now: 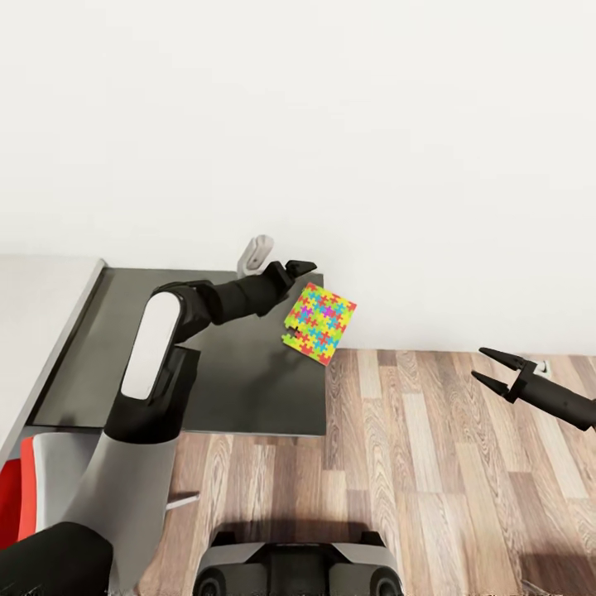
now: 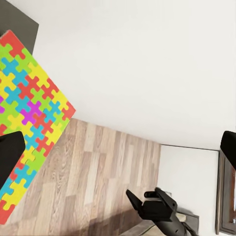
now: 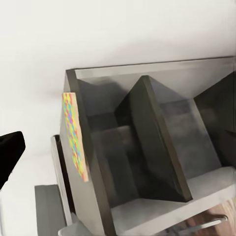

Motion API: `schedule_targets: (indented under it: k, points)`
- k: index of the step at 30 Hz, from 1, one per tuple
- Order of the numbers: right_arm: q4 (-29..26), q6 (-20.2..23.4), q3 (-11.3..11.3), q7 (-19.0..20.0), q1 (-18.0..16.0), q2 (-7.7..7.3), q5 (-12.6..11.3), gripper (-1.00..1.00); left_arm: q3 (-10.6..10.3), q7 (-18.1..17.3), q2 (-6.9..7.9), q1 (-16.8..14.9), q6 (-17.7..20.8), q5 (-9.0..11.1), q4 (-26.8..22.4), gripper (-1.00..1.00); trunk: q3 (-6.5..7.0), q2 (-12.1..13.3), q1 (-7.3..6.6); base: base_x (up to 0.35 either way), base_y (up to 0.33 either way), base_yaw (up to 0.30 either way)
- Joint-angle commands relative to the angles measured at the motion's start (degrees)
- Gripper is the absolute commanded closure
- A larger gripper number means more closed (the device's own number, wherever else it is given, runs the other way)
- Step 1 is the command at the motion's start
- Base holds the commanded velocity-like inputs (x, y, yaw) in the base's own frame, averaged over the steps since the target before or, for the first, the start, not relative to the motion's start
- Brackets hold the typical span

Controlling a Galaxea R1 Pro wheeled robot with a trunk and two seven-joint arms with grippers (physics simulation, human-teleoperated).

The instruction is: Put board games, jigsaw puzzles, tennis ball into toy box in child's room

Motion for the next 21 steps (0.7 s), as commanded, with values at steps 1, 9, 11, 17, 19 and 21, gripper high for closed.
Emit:
schedule_targets:
  k: [1,9,11,17,19,21]
  points:
    - [0.0,0.3,0.0,0.1,0.0,-0.01,-0.1,-1.0,0.0,0.6,-0.02,-0.1,0.0,0.6,0.0,-1.0,-0.15,-0.1,0.01,0.0,0.0,0.0]
    - [0.2,0.1,0.0,-0.1,-0.7,0.04,0.1,-1.0,0.2,3.2,-0.04,-3.3,-0.2,3.5,0.0,-1.0,-0.89,-0.1,0.01,0.0,0.0,0.0]
    - [0.2,0.1,0.0,-0.2,-0.8,0.05,0.1,-1.0,0.3,5.5,-0.02,-4.5,-0.7,5.0,0.0,-1.0,-1.08,-0.1,0.01,0.0,0.0,0.0]
    - [0.3,0.1,0.0,-0.2,-0.9,0.04,0.1,-1.0,0.2,9.4,-0.01,-6.5,-2.3,7.7,0.0,-1.0,-1.64,-0.1,0.01,0.0,0.0,0.0]
    - [0.3,0.1,0.0,-0.2,-1.0,0.01,0.1,-1.0,0.1,10.6,0.0,-7.1,-2.8,8.6,0.0,-1.0,-1.82,-0.1,0.01,0.0,0.0,0.0]
    - [0.3,0.1,0.0,-0.2,-1.0,0.01,0.1,-1.0,0.0,11.0,0.0,-7.4,-3.0,8.9,0.0,-1.0,-2.01,-0.1,0.01,0.0,0.0,0.0]
